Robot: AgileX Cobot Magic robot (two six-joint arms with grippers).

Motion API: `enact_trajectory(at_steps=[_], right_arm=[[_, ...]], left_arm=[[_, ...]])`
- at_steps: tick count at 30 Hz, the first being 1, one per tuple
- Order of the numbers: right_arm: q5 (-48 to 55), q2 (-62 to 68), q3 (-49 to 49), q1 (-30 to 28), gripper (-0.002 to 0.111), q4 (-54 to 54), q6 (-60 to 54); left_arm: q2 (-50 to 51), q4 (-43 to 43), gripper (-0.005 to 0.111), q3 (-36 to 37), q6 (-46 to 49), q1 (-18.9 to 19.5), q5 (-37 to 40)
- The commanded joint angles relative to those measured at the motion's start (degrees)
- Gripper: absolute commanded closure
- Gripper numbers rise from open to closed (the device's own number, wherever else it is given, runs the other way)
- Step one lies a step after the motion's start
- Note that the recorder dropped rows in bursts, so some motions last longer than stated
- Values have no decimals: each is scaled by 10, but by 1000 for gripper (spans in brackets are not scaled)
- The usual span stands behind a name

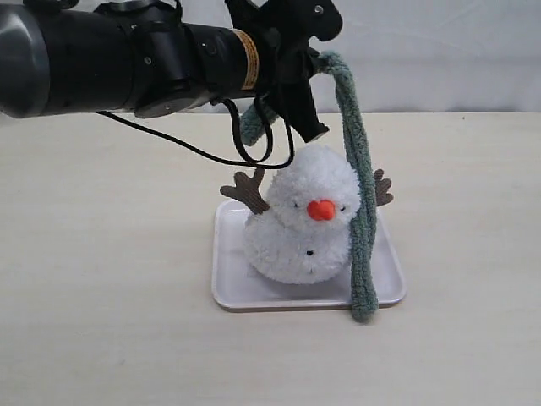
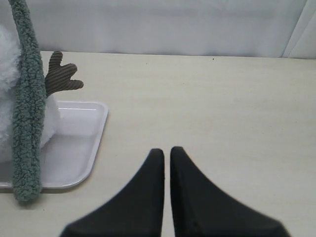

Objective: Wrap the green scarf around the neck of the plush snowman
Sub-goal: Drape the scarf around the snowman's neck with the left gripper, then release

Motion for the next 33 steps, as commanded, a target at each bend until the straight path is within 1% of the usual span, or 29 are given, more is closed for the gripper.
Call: enact_trajectory(at_steps=[1, 9, 14, 18, 23, 25, 27, 31, 33], right_arm=[[-5, -3, 2, 1, 104, 2, -1], [-5, -3, 2, 1, 104, 2, -1], [-5, -3, 2, 1, 104, 2, -1], [-5, -3, 2, 1, 104, 2, -1], [-5, -3, 2, 1, 104, 2, -1], [-5, -3, 2, 1, 104, 2, -1], [-5, -3, 2, 1, 104, 2, -1], [-5, -3, 2, 1, 104, 2, -1], [-5, -3, 2, 1, 104, 2, -1]], left_arm=[[0, -11, 107, -2, -18, 17, 19], [5, -11, 107, -2, -79, 46, 27], [26, -12, 107, -2, -80, 49, 70], [35, -12, 107, -2, -78, 42, 110], [35, -18, 107, -2, -78, 39, 173], [35, -39, 107, -2, -76, 39, 192], [35, -81, 107, 3, -57, 37, 192], [35, -143, 107, 14, 5, 27, 184], [35, -153, 107, 15, 15, 15, 195]])
